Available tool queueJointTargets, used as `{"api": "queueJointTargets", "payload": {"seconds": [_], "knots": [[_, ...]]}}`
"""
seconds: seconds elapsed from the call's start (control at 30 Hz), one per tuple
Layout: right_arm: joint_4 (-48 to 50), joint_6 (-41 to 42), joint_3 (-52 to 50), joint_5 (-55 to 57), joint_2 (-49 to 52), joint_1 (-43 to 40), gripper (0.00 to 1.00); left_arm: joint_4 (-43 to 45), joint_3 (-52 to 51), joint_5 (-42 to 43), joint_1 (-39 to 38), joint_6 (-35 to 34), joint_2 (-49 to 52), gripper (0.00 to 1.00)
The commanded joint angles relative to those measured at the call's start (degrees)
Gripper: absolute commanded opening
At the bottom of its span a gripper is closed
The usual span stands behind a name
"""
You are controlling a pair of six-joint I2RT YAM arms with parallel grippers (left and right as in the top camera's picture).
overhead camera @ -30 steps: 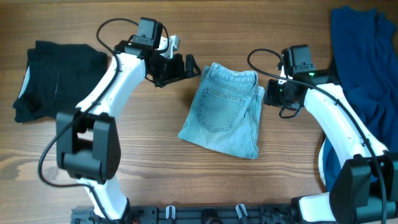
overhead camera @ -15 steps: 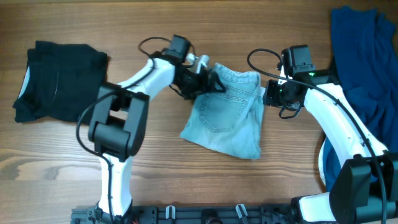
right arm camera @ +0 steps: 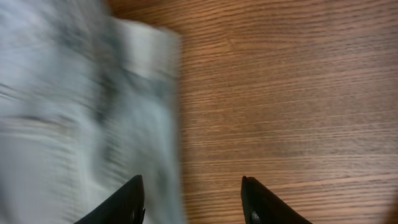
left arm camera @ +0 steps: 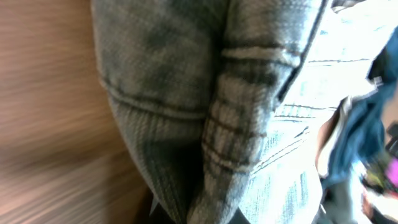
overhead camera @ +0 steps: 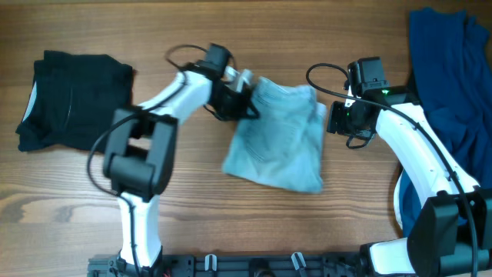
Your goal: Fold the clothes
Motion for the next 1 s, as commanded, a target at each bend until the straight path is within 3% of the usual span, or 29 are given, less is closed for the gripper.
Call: {"api": "queueJointTargets", "payload": {"seconds": [0.0, 0.2, 0.43, 0.6, 0.7, 0.97], "knots": [[0.00, -0.52, 0.52, 1.84, -0.50, 0.07, 0.50, -2.51, 0.02, -15.67, 8.72, 1.60, -11.58, 0.04], [-0.39, -0.55, 0.52, 1.60, -0.50, 0.07, 0.51, 2.43, 0.07, -31.76, 26.62, 1.57, -25.66, 0.04], [-1.53, -0.55, 0.52, 1.20, -0.50, 0.07, 0.51, 9.11, 0.07, -32.70, 47.80, 1.33, -27.06, 0.05], [-1.73, -0.52, 0.52, 1.18, -0.50, 0.07, 0.51, 9.03, 0.04, -32.72, 53.13, 1.36, -26.84, 0.09], [-1.84, -0.55, 0.52, 1.20, -0.50, 0.07, 0.51, 9.01, 0.04, -32.74, 54.10, 1.38, -26.47, 0.17], [-1.99, -0.61, 0.52, 1.20, -0.50, 0.07, 0.52, 7.65, 0.04, -33.42, 54.34, 1.40, -24.79, 0.18]]}}
